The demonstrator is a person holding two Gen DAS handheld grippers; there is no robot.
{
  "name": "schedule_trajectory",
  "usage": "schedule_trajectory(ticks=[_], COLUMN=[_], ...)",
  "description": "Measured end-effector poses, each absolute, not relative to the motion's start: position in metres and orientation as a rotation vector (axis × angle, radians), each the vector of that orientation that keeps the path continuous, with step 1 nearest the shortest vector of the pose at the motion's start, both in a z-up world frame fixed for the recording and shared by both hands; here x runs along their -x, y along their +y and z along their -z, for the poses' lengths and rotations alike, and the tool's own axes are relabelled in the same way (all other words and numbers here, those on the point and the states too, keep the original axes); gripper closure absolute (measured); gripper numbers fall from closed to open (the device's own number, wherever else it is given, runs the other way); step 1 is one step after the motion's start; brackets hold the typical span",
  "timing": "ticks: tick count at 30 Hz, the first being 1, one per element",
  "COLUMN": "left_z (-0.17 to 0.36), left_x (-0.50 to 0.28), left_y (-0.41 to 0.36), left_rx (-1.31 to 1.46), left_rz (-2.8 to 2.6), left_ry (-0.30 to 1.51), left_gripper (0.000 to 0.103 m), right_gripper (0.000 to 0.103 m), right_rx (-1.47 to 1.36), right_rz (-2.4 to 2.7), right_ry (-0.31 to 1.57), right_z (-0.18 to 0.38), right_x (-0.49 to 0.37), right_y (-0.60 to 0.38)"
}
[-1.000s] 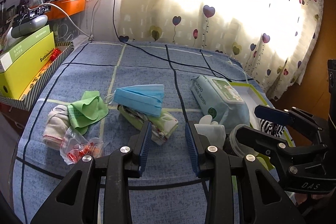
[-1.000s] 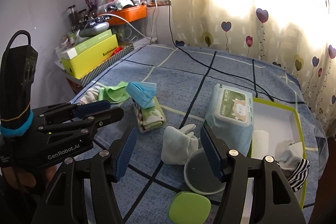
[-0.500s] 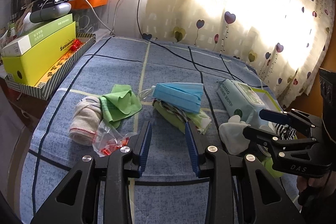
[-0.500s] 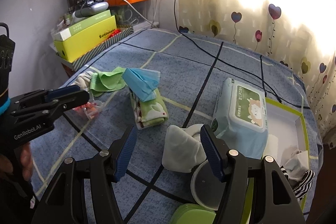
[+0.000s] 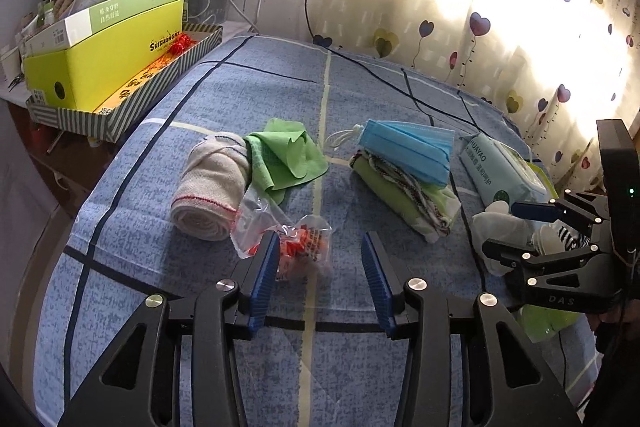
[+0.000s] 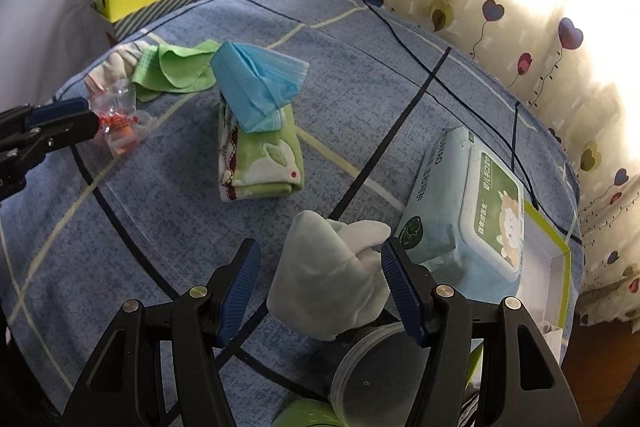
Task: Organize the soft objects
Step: 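Grasp the white mitten with the right tool while the left tool grasps the clear bag of red items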
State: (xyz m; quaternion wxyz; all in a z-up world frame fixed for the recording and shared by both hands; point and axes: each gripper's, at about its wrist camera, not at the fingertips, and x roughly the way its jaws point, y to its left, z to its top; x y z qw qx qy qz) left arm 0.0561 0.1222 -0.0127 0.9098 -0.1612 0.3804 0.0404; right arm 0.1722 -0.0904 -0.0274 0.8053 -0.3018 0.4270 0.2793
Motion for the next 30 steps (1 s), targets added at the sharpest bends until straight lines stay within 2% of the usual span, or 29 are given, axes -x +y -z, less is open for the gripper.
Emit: schedule_trajectory(ticks=[5,7,9,12,27,29,30], left_z=[0.020,0.024,0.030,0.033,0.027,0.028,0.030], left_x=[-0.055,-0.056,-0.058,-0.059,-0.070,-0.075,-0.078], left_y=[0.127,0.128,0.128,0.127,0.114,0.115,0.115], left_rx=[0.334,0.345,0.360,0.365,0.282,0.263,0.253], left_rz=[-0.119,-0.120,-0.119,-0.120,-0.118,-0.125,-0.133], left_ry=[0.794,0.810,0.830,0.836,0.822,0.824,0.838], left_gripper=[0.059,0.059,0.059,0.059,0.057,0.055,0.049], right_gripper=[0.042,0.051,0.065,0.073,0.075,0.075,0.075], right_rx=[0.718,0.744,0.756,0.749,0.593,0.584,0.578], right_rz=[-0.577,-0.572,-0.585,-0.591,-0.634,-0.642,-0.646], right_ry=[0.928,0.925,0.919,0.902,0.835,0.831,0.831], right_z=[0.038,0.041,0.041,0.037,0.012,0.011,0.011], right_x=[-0.175,-0.173,-0.171,-0.169,-0.152,-0.150,-0.150], right_y=[-0.087,-0.084,-0.084,-0.085,-0.099,-0.100,-0.100])
